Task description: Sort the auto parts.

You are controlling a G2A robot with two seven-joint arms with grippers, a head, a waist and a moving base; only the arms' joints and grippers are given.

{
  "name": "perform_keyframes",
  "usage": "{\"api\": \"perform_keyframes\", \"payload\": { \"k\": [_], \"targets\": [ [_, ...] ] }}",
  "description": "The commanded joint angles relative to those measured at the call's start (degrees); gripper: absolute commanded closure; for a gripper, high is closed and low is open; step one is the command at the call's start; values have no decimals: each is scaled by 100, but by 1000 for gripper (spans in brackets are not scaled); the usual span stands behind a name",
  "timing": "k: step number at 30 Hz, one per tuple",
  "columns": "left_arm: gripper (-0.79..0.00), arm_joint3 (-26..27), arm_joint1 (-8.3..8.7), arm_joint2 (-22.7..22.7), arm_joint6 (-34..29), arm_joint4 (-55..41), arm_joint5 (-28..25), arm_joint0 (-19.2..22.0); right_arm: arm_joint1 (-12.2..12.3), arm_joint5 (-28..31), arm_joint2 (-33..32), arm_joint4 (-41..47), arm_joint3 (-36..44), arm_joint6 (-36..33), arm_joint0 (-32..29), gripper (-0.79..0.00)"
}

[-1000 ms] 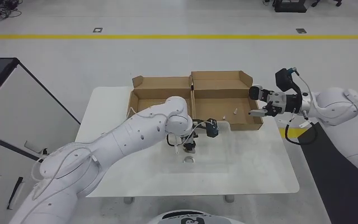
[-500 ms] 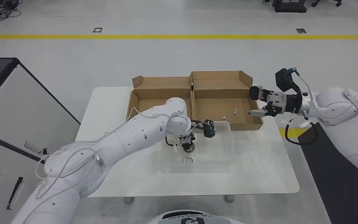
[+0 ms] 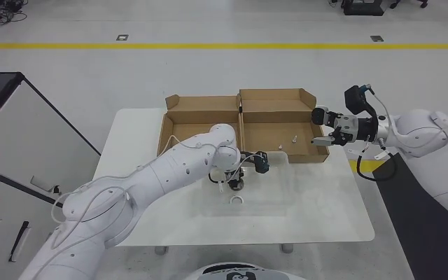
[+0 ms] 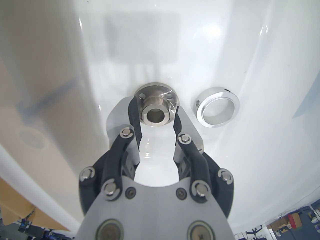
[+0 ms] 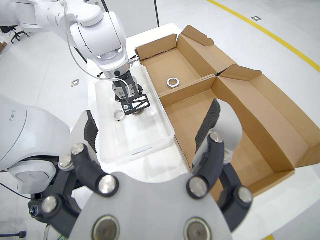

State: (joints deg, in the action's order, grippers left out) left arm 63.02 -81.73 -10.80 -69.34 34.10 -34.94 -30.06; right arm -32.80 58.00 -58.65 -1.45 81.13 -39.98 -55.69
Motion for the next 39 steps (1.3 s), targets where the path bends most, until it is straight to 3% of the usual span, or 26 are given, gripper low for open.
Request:
{"api": "perform_keyframes", "payload": {
  "k": [1,19,36,38,39],
  "targets": [
    [-354,-43,-24,0,6,4,-2,2,0,0,0,0,0,0,0,-785],
    [-311,-217,-169,33,-36,85,36,-4,0,0,0,0,0,0,0,-785],
    [-308,-173,-173,15,-130,161,130,-42,0,0,0,0,0,0,0,-785],
    [-283,-207,-189,37,-146,213,146,-41,0,0,0,0,0,0,0,-785],
    [-209,-208,-199,56,-160,252,160,-37,0,0,0,0,0,0,0,-785]
  ]
}}
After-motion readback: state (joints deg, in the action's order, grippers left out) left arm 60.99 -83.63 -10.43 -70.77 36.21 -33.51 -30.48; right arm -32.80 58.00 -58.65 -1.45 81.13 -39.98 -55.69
